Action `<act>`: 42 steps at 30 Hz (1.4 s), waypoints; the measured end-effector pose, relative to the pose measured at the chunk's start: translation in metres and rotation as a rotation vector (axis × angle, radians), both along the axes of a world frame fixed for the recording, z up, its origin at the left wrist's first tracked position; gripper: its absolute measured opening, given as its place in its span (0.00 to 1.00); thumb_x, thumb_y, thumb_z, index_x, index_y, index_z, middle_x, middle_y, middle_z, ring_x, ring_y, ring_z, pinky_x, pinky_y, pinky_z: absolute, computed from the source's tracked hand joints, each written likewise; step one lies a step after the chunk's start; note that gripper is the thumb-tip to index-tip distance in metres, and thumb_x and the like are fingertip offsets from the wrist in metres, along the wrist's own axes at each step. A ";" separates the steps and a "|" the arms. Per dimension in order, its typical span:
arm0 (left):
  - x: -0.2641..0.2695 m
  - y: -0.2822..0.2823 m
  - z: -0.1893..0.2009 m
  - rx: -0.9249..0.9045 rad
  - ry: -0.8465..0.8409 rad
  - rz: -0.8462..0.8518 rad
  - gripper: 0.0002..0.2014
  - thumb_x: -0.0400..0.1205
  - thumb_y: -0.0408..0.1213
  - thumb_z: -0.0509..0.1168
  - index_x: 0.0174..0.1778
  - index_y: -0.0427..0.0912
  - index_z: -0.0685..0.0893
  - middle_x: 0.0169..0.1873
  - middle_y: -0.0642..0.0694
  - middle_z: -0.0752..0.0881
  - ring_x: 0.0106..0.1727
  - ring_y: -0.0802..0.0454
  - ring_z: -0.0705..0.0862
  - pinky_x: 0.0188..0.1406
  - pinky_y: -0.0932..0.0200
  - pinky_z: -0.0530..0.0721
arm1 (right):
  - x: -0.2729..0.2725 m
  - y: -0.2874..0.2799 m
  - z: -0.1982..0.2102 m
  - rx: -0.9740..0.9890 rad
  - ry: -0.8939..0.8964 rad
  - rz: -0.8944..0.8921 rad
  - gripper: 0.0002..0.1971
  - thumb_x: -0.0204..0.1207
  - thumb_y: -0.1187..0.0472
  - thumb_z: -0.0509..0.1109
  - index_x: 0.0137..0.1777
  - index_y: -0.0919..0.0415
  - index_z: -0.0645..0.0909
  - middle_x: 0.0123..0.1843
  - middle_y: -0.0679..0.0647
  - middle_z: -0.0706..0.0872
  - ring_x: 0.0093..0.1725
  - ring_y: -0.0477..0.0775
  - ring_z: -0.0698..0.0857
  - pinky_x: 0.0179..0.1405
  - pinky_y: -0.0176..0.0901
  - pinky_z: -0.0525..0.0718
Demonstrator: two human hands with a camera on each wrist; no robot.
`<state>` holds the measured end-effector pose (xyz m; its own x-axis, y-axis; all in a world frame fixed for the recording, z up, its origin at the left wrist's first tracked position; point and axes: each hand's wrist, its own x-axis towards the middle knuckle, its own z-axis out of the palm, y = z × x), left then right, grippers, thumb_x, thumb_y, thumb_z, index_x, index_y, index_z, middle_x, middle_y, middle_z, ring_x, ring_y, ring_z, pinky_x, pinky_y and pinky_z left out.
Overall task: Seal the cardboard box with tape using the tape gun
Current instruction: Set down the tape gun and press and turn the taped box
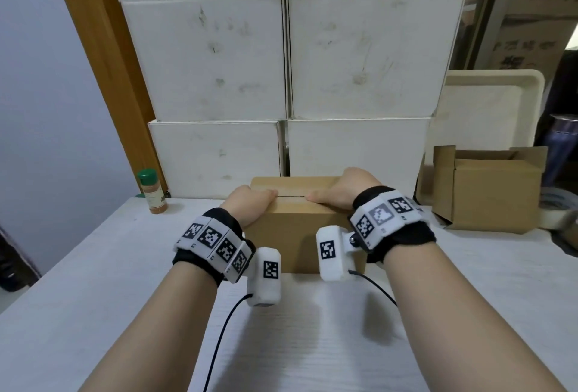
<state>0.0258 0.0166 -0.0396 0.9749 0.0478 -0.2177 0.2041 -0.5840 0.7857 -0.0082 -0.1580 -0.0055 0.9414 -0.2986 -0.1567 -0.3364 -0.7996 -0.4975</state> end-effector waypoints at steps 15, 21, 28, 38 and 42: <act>0.000 0.009 -0.014 -0.645 0.100 0.061 0.15 0.87 0.43 0.53 0.47 0.38 0.79 0.48 0.38 0.84 0.49 0.41 0.83 0.56 0.46 0.82 | -0.021 -0.030 -0.042 0.640 -0.318 -0.049 0.25 0.86 0.56 0.50 0.83 0.53 0.58 0.83 0.49 0.61 0.82 0.52 0.60 0.80 0.48 0.57; -0.002 0.011 -0.018 -0.733 0.083 0.031 0.17 0.86 0.48 0.55 0.57 0.39 0.81 0.46 0.40 0.87 0.45 0.44 0.85 0.45 0.49 0.84 | -0.012 -0.036 -0.063 0.940 -0.297 -0.074 0.33 0.74 0.42 0.57 0.81 0.43 0.61 0.80 0.39 0.67 0.80 0.48 0.64 0.81 0.55 0.59; -0.010 0.008 -0.020 -0.771 0.023 0.043 0.22 0.84 0.53 0.57 0.63 0.40 0.83 0.57 0.39 0.88 0.59 0.40 0.85 0.62 0.45 0.81 | -0.021 -0.031 -0.052 1.042 -0.251 -0.161 0.33 0.79 0.37 0.57 0.80 0.54 0.66 0.80 0.46 0.69 0.80 0.49 0.65 0.81 0.48 0.57; -0.009 0.008 -0.027 -0.783 0.081 -0.003 0.16 0.83 0.49 0.59 0.51 0.42 0.85 0.40 0.42 0.88 0.40 0.45 0.85 0.41 0.53 0.83 | -0.008 -0.038 -0.064 0.966 -0.160 -0.162 0.48 0.59 0.26 0.61 0.77 0.54 0.71 0.76 0.51 0.75 0.75 0.54 0.73 0.78 0.57 0.66; -0.014 0.012 -0.027 -0.756 0.138 -0.016 0.18 0.82 0.53 0.59 0.56 0.44 0.83 0.40 0.43 0.88 0.40 0.46 0.86 0.38 0.54 0.82 | -0.018 -0.031 -0.044 0.673 -0.120 -0.183 0.31 0.85 0.44 0.46 0.76 0.67 0.67 0.71 0.61 0.75 0.71 0.60 0.73 0.72 0.48 0.67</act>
